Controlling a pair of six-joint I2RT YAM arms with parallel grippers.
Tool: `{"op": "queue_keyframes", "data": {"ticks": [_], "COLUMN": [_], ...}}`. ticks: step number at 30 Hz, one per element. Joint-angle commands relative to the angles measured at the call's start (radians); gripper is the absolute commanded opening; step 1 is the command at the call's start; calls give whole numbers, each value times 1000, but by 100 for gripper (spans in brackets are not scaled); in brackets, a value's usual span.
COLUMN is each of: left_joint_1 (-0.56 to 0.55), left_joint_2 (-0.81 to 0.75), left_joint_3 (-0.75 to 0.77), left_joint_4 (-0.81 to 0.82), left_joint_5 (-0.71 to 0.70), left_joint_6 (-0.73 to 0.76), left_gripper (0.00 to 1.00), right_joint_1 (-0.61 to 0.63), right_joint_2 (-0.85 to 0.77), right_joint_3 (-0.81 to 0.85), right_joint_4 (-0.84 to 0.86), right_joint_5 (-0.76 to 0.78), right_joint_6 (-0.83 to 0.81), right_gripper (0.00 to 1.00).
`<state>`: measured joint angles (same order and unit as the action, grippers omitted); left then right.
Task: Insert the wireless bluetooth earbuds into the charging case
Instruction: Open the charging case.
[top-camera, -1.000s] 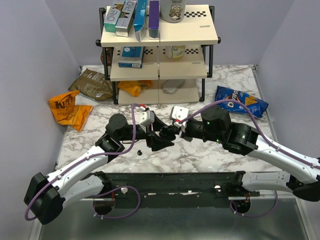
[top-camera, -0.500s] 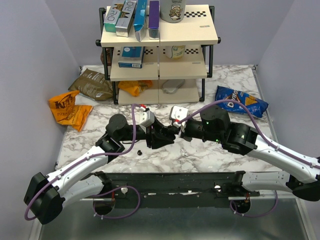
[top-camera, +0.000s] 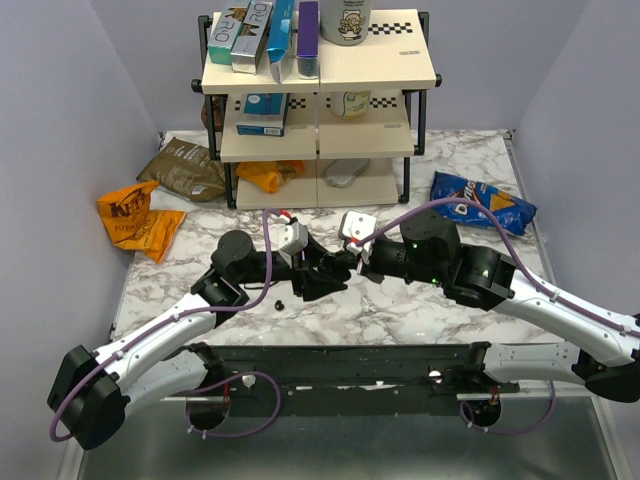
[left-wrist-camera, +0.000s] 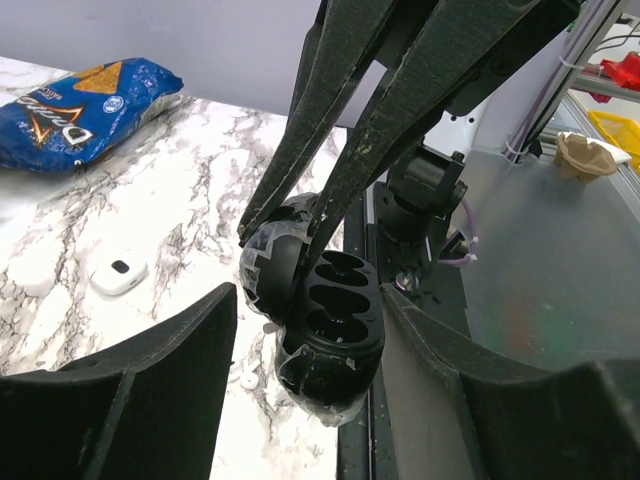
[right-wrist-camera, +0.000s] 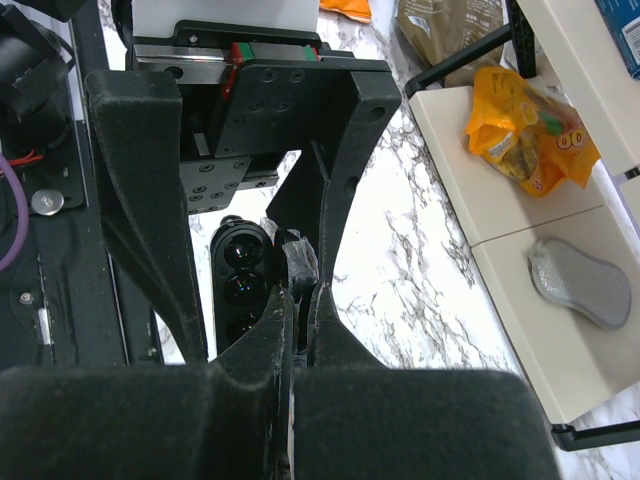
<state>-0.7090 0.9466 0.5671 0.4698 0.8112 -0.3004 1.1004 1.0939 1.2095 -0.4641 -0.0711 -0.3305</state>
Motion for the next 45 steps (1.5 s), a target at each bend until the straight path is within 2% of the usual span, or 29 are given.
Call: {"op": "queue_keyframes", "data": {"ticks": [1,3,5,6,8,11,12,14,15,16,21,23,24,27,30,33,38,41,42,44,45], "left_joint_1": [0,-1,0,0,-1,-3,-3,-3,-6,-7,-17,-23,-24,-32,-41,-50,-96,-153,-165,-205,-214], "left_joint_2": [-20,-20,-17,-17,-20,-19,-17,-16,-17,-17,-29,-38,-45,-71,-110,-160,-290,-394,-417,-485,-502], "left_joint_3": [-12,-7,-6,-7,-7,-12,-15,-18,-22,-24,-44,-53,-65,-110,-174,-238,-318,-361,-378,-383,-385], "left_joint_4": [32,35,35,39,53,70,76,93,96,98,119,130,135,179,245,306,303,230,215,138,118], "left_joint_5": [-15,-15,-15,-12,-15,-18,-17,-23,-26,-30,-61,-78,-92,-161,-254,-374,-581,-725,-789,-845,-866], "left_joint_6": [15,15,15,15,7,-2,-5,-12,-14,-14,-22,-25,-28,-51,-83,-106,-79,-39,-29,0,4], "left_gripper": [58,52,50,44,40,26,17,12,5,1,0,0,0,0,0,0,0,0,0,0,0], "right_joint_1": [9,9,7,9,9,9,9,9,9,9,7,9,7,9,1,-36,-146,-189,-189,-191,-192], "right_joint_2": [-5,-5,-5,-3,-3,0,0,3,4,6,9,9,8,-6,-23,-61,-121,-91,-72,-25,48], "right_joint_3": [30,30,30,28,27,24,24,25,25,25,33,35,38,42,45,22,-149,-278,-310,-338,-343], "right_joint_4": [-1,-2,-2,-2,-1,-2,-2,-5,-5,-4,-7,1,10,50,99,163,248,272,312,315,306], "right_joint_5": [-7,-7,-9,-7,-12,-16,-18,-22,-22,-22,-13,14,25,95,151,189,270,324,324,280,259], "right_joint_6": [7,7,7,7,8,10,10,10,11,13,22,42,51,116,191,284,520,585,587,603,613], "right_gripper": [1,1,1,1,1,1,1,1,1,1,2,18,43,75,85,87,85,78,72,67,63]}}
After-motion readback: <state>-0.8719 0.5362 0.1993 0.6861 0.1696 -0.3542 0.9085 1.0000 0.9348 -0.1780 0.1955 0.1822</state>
